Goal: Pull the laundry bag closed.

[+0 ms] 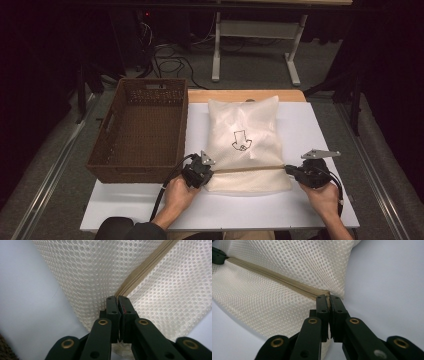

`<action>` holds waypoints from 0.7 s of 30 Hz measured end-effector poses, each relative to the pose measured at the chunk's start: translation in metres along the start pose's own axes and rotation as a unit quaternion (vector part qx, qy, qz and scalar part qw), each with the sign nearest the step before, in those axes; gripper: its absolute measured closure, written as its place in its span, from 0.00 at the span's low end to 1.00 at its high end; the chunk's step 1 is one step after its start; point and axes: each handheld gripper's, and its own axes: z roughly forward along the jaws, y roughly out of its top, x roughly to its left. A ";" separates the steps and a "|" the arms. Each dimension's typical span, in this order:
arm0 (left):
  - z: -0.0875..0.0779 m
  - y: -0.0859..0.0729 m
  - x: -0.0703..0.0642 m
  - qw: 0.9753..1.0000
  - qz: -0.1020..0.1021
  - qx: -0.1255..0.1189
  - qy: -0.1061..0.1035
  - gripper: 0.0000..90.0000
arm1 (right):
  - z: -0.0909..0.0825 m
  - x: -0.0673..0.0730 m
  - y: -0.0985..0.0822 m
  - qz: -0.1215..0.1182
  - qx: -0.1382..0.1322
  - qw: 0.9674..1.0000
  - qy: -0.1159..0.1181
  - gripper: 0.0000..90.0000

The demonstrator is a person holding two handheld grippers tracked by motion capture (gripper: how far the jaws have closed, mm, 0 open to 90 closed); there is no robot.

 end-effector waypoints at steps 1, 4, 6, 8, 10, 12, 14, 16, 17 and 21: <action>0.000 0.000 -0.001 1.000 0.003 -0.001 0.004 0.98 | 0.001 0.000 0.000 0.000 0.001 1.000 -0.002 0.98; 0.000 0.000 -0.003 1.000 0.009 -0.001 0.015 0.98 | 0.004 -0.001 0.001 -0.003 0.006 1.000 -0.003 0.98; -0.001 0.000 -0.003 1.000 0.014 0.001 0.021 0.98 | 0.008 -0.002 0.000 -0.005 0.011 1.000 -0.009 0.98; -0.001 0.000 -0.004 0.999 0.018 0.000 0.027 0.98 | 0.010 -0.003 0.000 -0.004 0.016 1.000 -0.008 0.98; -0.001 0.000 -0.004 0.999 0.021 0.001 0.033 0.98 | 0.011 -0.004 0.000 -0.007 0.015 1.000 -0.012 0.98; -0.001 0.000 -0.003 0.999 0.022 0.001 0.037 0.98 | 0.013 -0.005 0.000 -0.008 0.018 1.000 -0.015 0.98; -0.001 0.001 -0.003 0.999 0.024 0.001 0.041 0.98 | 0.014 -0.006 0.001 -0.003 0.019 1.000 -0.012 0.98; -0.001 0.001 -0.007 0.997 0.044 0.007 0.069 0.98 | 0.015 -0.006 0.001 -0.002 0.020 1.000 -0.009 0.98; 0.000 0.002 -0.010 0.995 0.052 0.011 0.079 0.98 | 0.015 -0.006 0.001 -0.001 0.024 1.000 -0.007 0.98; 0.001 0.002 -0.012 0.994 0.060 0.010 0.088 0.98 | 0.016 -0.007 0.000 0.006 0.026 1.000 -0.002 0.98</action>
